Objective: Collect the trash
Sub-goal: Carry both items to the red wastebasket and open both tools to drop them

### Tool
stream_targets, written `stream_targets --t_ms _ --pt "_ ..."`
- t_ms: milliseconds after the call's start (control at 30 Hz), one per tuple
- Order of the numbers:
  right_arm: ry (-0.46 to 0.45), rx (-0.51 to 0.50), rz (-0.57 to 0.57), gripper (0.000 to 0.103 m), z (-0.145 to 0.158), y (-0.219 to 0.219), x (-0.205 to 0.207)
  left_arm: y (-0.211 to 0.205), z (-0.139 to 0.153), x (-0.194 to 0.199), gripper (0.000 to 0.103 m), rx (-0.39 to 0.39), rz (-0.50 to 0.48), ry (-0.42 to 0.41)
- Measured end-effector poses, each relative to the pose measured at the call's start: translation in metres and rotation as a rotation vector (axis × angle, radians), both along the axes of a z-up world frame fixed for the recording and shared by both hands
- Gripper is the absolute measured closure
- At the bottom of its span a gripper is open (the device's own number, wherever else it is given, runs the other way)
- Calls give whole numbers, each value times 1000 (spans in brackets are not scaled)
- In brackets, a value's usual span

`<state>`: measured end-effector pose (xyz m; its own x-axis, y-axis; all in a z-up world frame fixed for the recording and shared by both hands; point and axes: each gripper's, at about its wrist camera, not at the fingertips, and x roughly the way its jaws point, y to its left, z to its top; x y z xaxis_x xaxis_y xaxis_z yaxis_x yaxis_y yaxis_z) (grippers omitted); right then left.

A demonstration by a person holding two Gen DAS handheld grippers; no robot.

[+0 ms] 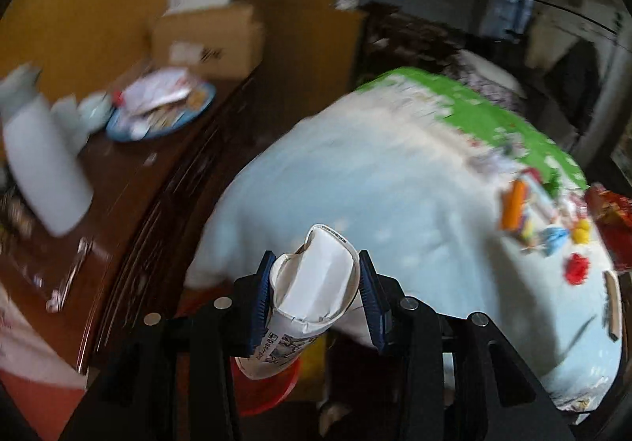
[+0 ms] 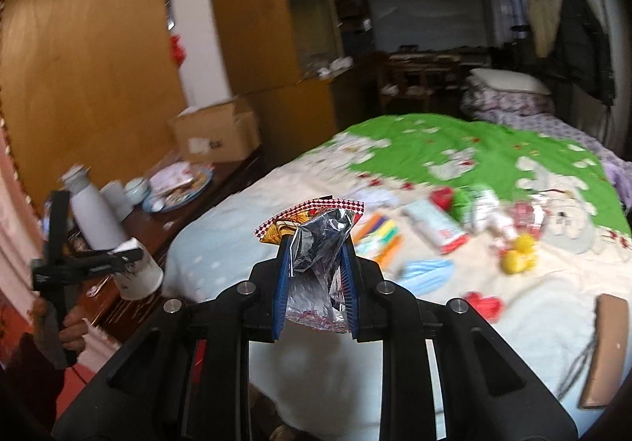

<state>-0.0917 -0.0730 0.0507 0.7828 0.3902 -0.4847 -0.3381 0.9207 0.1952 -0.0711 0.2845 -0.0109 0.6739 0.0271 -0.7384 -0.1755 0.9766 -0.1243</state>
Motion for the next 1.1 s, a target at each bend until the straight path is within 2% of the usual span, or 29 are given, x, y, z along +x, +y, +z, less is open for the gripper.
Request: stream_targets --t_ms 100,133,167,233,300,367,467,500,533,700,800,900,1100 --pt "24 -24 43 78 -2 28 3 34 -31 0 61 -59 48 55" --pt "36 -29 59 78 -4 38 5 42 -39 -1 50 -74 61 71" --pt "55 -30 84 78 -7 49 9 51 -48 -3 32 -87 84 90" --pt "86 -30 124 78 -13 66 13 62 -58 -6 21 -99 122 103" --pt "124 -35 185 78 -22 93 20 74 -64 -11 21 -91 157 116" --pt "152 -33 244 78 -29 118 22 85 -66 -18 19 -37 212 126" --pt "196 -51 373 78 -43 171 23 108 -63 -34 14 69 319 130" --pt "218 -68 429 78 -52 197 23 119 -63 -42 14 135 375 139" --pt "232 -81 456 78 -58 211 24 125 -64 -45 12 158 396 145" --pt "354 -165 611 78 -110 301 26 154 -73 -71 12 191 472 190" --pt "391 -224 631 74 -138 336 34 163 -72 -81 12 239 508 196" --pt "403 -268 614 61 -154 350 41 166 -67 -88 10 239 516 190" --pt "379 -240 616 52 -142 340 43 154 -66 -79 8 288 484 178"
